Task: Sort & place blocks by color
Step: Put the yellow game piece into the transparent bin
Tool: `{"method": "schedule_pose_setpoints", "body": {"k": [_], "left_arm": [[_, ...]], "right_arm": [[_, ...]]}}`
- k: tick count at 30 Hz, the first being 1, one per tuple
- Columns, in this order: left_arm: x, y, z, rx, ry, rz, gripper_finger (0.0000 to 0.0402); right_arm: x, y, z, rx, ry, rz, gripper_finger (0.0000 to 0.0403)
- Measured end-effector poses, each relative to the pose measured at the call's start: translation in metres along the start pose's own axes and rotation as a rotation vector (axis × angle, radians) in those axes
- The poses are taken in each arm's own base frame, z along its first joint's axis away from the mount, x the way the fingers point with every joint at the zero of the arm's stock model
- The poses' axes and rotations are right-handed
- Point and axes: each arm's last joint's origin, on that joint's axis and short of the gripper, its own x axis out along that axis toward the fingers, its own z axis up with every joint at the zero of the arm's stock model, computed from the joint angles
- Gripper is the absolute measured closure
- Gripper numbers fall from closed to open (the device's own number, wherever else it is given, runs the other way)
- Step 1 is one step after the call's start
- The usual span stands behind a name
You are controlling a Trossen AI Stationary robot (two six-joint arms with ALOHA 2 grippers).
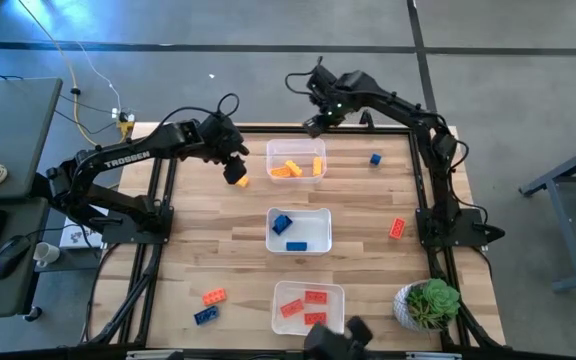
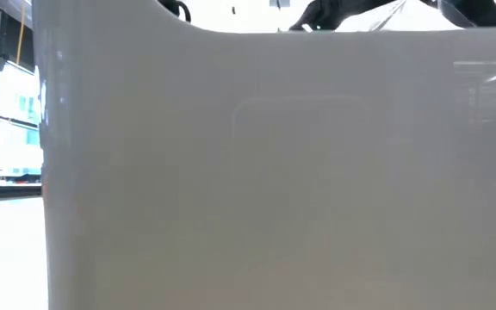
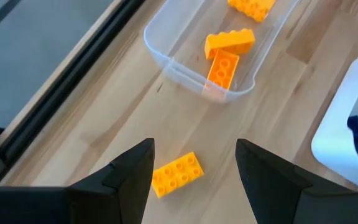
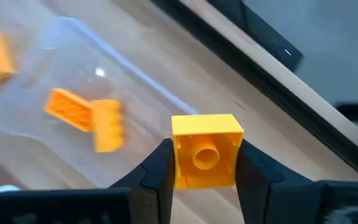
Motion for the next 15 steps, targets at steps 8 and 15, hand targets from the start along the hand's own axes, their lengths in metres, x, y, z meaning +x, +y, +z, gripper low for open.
{"method": "schedule_pose_setpoints", "body": {"k": [8,15], "left_arm": [[0.0,0.0,-0.009,-0.064,0.092,0.003,0.0188],[-0.002,-0.008,-0.018,-0.054,0.186,-0.003,0.0188]], "right_arm": [[0.02,0.052,-0.009,-0.162,0.004,0.071,0.0291],[0.05,0.073,-0.016,-0.227,0.08,0.067,0.0288]]}}
